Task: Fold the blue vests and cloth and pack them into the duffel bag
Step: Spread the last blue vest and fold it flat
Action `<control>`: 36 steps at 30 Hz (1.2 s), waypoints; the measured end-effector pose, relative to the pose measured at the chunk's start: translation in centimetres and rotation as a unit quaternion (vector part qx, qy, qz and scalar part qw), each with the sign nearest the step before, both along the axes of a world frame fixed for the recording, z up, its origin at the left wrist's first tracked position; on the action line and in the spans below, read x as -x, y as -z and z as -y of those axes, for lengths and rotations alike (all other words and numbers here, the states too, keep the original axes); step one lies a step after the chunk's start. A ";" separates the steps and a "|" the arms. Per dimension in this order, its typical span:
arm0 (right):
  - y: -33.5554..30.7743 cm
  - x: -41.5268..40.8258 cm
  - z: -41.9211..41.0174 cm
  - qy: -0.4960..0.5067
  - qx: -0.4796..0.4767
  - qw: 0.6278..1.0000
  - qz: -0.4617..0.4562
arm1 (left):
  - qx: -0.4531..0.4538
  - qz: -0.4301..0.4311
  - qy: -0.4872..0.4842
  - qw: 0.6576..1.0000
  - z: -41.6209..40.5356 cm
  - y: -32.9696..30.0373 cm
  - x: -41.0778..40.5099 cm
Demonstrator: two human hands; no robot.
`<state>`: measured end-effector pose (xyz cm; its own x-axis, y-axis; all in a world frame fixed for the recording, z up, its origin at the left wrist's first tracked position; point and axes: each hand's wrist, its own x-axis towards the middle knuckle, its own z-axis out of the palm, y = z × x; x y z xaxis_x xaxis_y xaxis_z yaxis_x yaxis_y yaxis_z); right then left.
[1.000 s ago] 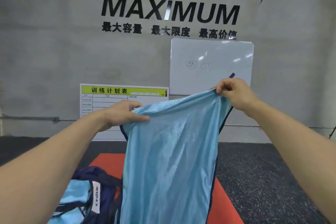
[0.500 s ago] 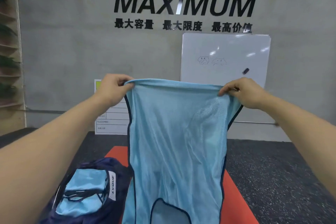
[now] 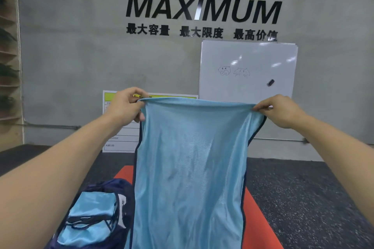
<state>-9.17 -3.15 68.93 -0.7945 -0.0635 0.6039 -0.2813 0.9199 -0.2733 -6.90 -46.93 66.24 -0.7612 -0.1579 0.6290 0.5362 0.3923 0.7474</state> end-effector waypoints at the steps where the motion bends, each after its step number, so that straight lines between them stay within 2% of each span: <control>1: 0.1 0.1 0.0 -0.001 0.032 0.999 0.005 | -0.006 0.009 0.012 1.000 -0.1 0.2 0.2; 5: 0.5 1.1 0.5 -0.059 0.220 0.971 0.079 | -0.008 0.031 0.039 0.999 -0.6 0.7 1.6; 7: 0.5 2.0 0.7 -0.081 0.264 0.956 0.100 | -0.002 0.035 0.031 0.999 -0.8 0.7 2.7; 13: 0.2 4.7 1.3 -0.070 0.253 0.962 0.079 | -0.015 0.032 0.011 0.999 -1.1 0.2 5.9; 21: 3.8 10.4 1.9 -0.023 0.218 0.972 0.085 | 0.031 0.066 -0.012 0.997 -2.0 3.6 11.5; 29: 13.1 18.3 2.6 0.008 0.197 0.967 0.162 | 0.076 0.134 -0.018 0.988 -2.4 12.5 18.6; 36: 24.8 23.9 3.2 0.023 0.182 0.954 0.238 | 0.079 0.222 -0.010 0.972 -1.8 24.7 24.2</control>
<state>-33.10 -6.35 44.15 -0.9810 0.1231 0.1498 -0.0075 0.7482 -0.6634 -31.12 -45.12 41.59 -0.9609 -0.1023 0.2575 0.1668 0.5285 0.8324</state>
